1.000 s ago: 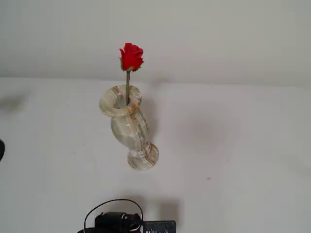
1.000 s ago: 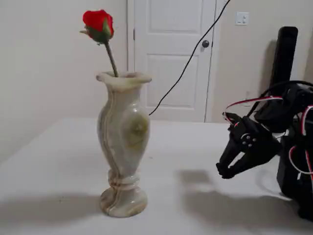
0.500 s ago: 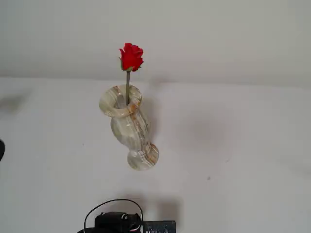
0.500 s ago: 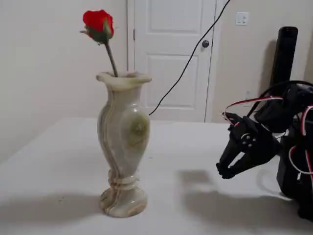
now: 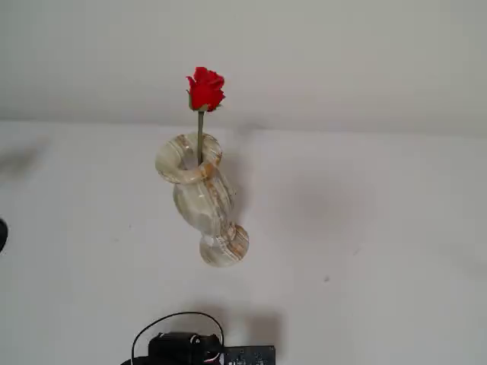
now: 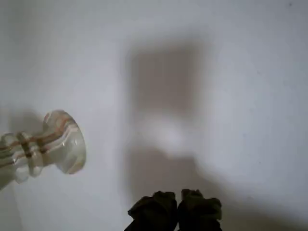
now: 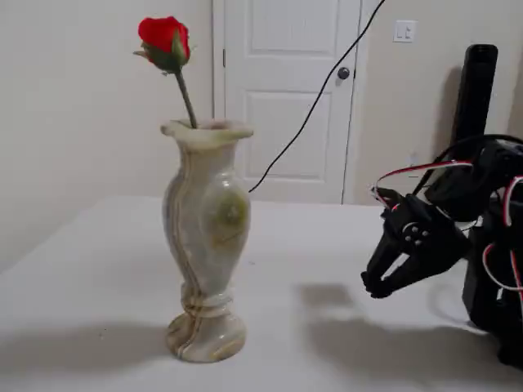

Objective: Pick up rose from vase and place it onto the table

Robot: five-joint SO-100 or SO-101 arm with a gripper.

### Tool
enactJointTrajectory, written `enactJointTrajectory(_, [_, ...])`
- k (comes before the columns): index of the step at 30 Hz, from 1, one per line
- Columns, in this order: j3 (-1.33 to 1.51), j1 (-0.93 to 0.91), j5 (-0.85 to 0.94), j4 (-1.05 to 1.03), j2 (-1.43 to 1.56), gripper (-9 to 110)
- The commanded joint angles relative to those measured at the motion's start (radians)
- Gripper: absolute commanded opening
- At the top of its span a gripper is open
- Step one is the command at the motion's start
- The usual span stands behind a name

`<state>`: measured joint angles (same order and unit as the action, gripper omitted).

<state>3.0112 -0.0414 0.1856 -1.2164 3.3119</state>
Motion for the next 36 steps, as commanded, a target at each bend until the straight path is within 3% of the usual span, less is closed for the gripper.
enactJointTrajectory(1, [-0.005, 0.014, 0.011, -0.005, 0.011, 1])
enactJointTrajectory(9, [-0.005, 0.018, 0.018, -0.005, 0.011, 1])
enactJointTrajectory(14, [-0.002, 0.193, 0.198, -0.021, 0.011, 1])
enactJointTrajectory(15, [0.002, 0.221, 0.264, -0.025, 0.012, 1])
enactJointTrajectory(17, [0.049, 0.227, 0.646, -0.026, 0.012, 1])
enactJointTrajectory(19, [0.041, 0.206, 0.747, -0.032, 0.012, 1])
enactJointTrajectory(23, [-0.173, 0.135, 0.888, -0.043, 0.012, 3])
enactJointTrajectory(28, [-0.523, 0.129, 1.035, 0.066, -0.017, 19])
enactJointTrajectory(36, [-0.968, 0.040, 1.190, 0.445, -0.509, 31])
